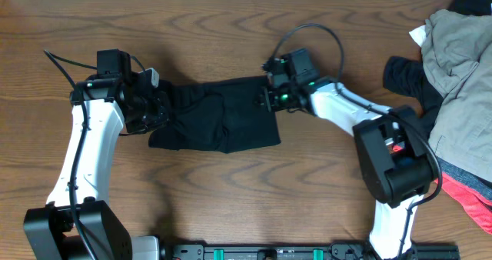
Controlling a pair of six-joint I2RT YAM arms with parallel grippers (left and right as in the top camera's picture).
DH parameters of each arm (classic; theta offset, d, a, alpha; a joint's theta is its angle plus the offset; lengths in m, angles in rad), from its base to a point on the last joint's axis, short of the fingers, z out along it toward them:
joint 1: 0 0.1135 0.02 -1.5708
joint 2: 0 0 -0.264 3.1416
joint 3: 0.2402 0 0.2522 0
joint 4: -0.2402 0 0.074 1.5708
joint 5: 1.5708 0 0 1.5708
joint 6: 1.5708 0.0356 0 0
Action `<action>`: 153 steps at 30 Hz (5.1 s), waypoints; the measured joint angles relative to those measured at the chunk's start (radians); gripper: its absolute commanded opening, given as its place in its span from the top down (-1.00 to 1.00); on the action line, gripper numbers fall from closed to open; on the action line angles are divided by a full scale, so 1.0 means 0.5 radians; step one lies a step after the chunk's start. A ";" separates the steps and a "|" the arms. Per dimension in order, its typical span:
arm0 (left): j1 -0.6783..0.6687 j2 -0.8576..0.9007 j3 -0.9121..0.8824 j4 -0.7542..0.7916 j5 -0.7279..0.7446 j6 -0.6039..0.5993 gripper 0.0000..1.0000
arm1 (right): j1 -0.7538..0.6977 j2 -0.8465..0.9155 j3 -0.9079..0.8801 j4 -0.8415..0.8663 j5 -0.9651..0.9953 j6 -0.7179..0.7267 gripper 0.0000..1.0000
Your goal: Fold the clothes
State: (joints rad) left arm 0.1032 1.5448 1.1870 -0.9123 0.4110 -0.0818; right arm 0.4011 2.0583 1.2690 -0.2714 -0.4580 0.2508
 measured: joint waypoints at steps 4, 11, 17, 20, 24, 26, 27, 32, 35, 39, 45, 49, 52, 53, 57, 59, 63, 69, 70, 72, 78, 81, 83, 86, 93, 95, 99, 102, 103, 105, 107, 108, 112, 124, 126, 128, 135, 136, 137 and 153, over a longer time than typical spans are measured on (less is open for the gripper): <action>0.000 0.000 0.000 0.035 0.000 0.000 0.88 | -0.069 0.001 0.003 -0.167 0.070 -0.053 0.37; -0.001 0.000 0.024 0.130 0.000 -0.111 0.88 | -0.061 -0.008 0.048 -0.366 0.147 -0.153 0.40; -0.071 0.000 0.027 0.187 0.000 -0.236 0.88 | 0.007 -0.019 0.050 -0.391 0.204 -0.176 0.39; -0.172 0.000 0.027 0.242 0.000 -0.264 0.88 | 0.077 -0.021 0.051 -0.395 0.224 -0.187 0.39; -0.327 0.000 0.029 0.291 -0.014 -0.279 0.88 | 0.170 -0.025 0.053 -0.415 0.273 -0.191 0.42; -0.393 0.000 0.029 0.294 -0.024 -0.286 0.88 | 0.192 -0.029 0.053 -0.420 0.301 -0.188 0.42; -0.423 0.000 0.029 0.294 -0.034 -0.291 0.88 | 0.193 -0.030 0.053 -0.422 0.307 -0.185 0.42; -0.564 0.000 0.029 0.301 -0.062 -0.301 0.88 | 0.192 -0.031 0.056 -0.444 0.311 -0.163 0.41; -0.639 0.000 0.030 0.319 -0.069 -0.302 0.87 | 0.192 -0.033 0.059 -0.470 0.311 -0.156 0.38; -0.717 0.000 0.030 0.351 -0.085 -0.302 0.87 | 0.192 -0.033 0.063 -0.481 0.311 -0.150 0.44; -0.830 0.000 0.030 0.378 -0.203 -0.309 0.87 | 0.178 -0.060 0.072 -0.665 0.394 -0.032 0.42; -0.889 0.000 0.030 0.433 -0.243 -0.308 0.87 | 0.127 -0.094 0.065 -0.752 0.536 0.015 0.38; -0.942 0.001 0.030 0.494 -0.260 -0.308 0.87 | 0.053 -0.129 0.046 -0.804 0.637 0.024 0.37; -0.961 0.005 0.030 0.513 -0.260 -0.309 0.87 | 0.012 -0.154 0.037 -0.826 0.672 0.025 0.38; -1.039 0.056 0.033 0.558 -0.261 -0.309 0.87 | -0.066 -0.246 0.033 -0.870 0.720 0.025 0.37; -1.073 0.105 0.035 0.571 -0.260 -0.308 0.87 | -0.101 -0.298 0.033 -0.900 0.732 0.024 0.37; -1.164 0.233 0.040 0.594 -0.261 -0.309 0.86 | -0.150 -0.365 0.033 -0.941 0.746 0.025 0.37; -1.352 0.356 0.040 0.671 -0.254 -0.314 0.07 | -0.170 -0.368 0.033 -0.955 0.755 0.025 0.37; -1.389 0.361 0.040 0.677 -0.252 -0.320 -0.04 | -0.170 -0.368 0.033 -0.955 0.756 0.025 0.37; -1.463 0.363 0.040 0.685 -0.237 -0.311 -0.16 | -0.170 -0.368 0.033 -0.958 0.758 0.025 0.37; -1.536 0.336 0.043 0.652 -0.187 -0.277 -0.16 | -0.170 -0.368 0.033 -0.958 0.761 0.018 0.37; -1.449 0.235 0.043 0.596 -0.240 -0.260 -0.16 | -0.170 -0.368 0.033 -0.958 0.758 -0.030 0.37; -1.351 0.126 0.043 0.565 -0.329 -0.254 -0.16 | -0.175 -0.368 0.034 -0.949 0.706 -0.114 0.35; -1.180 -0.018 0.055 0.555 -0.471 -0.254 -0.16 | -0.178 -0.368 0.040 -0.906 0.565 -0.237 0.29; -0.925 -0.005 0.090 0.478 -0.563 -0.261 -0.16 | -0.175 -0.368 0.061 -0.671 0.269 -0.365 0.26; -0.919 0.047 0.090 0.459 -0.504 -0.264 -0.16 | -0.165 -0.368 0.063 -0.597 0.231 -0.379 0.25; -0.930 0.145 0.089 0.405 -0.401 -0.278 -0.16 | -0.117 -0.368 0.064 -0.497 0.187 -0.408 0.27; -0.936 0.224 0.089 0.384 -0.359 -0.301 -0.16 | -0.070 -0.368 0.064 -0.472 0.180 -0.421 0.28; -0.936 0.250 0.089 0.382 -0.352 -0.306 -0.16 | -0.058 -0.368 0.064 -0.468 0.180 -0.422 0.29; -0.936 0.304 0.089 0.379 -0.346 -0.311 -0.16 | -0.047 -0.368 0.064 -0.470 0.177 -0.422 0.28; -0.936 0.356 0.089 0.362 -0.318 -0.317 -0.16 | -0.047 -0.368 0.065 -0.490 0.177 -0.422 0.28; -0.935 0.378 0.089 0.355 -0.292 -0.317 -0.16 | -0.047 -0.368 0.065 -0.504 0.177 -0.423 0.29; -0.935 0.452 0.089 0.329 -0.145 -0.322 -0.17 | -0.046 -0.368 0.065 -0.553 0.177 -0.423 0.28; -0.936 0.487 0.085 -0.159 0.163 -0.324 -0.16 | -0.038 -0.368 0.071 -0.827 0.151 -0.486 0.25; -0.935 0.487 0.085 -0.151 0.171 -0.323 -0.16 | -0.038 -0.368 0.071 -0.844 0.139 -0.500 0.24; -0.929 0.487 0.085 -0.126 0.175 -0.314 -0.17 | -0.037 -0.368 0.072 -0.884 0.084 -0.564 0.21; -0.778 0.446 0.086 0.200 0.066 -0.292 -0.21 | 0.111 -0.368 0.075 -1.143 0.057 -0.938 0.14; -0.746 0.428 0.087 0.250 0.039 -0.292 -0.21 | 0.142 -0.368 0.075 -1.151 0.084 -0.979 0.09; -0.697 0.404 0.087 0.318 0.008 -0.285 -0.21 | 0.178 -0.368 0.075 -1.151 0.108 -1.022 0.06; -0.456 0.385 0.092 1.160 0.023 -0.121 -0.09 | 0.768 -0.368 0.078 -0.816 0.752 -1.253 -0.03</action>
State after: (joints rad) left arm -0.1249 1.7374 1.2331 -0.3321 0.4225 -0.1421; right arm 0.7849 1.8744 1.3079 -0.6796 -0.0822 -0.3756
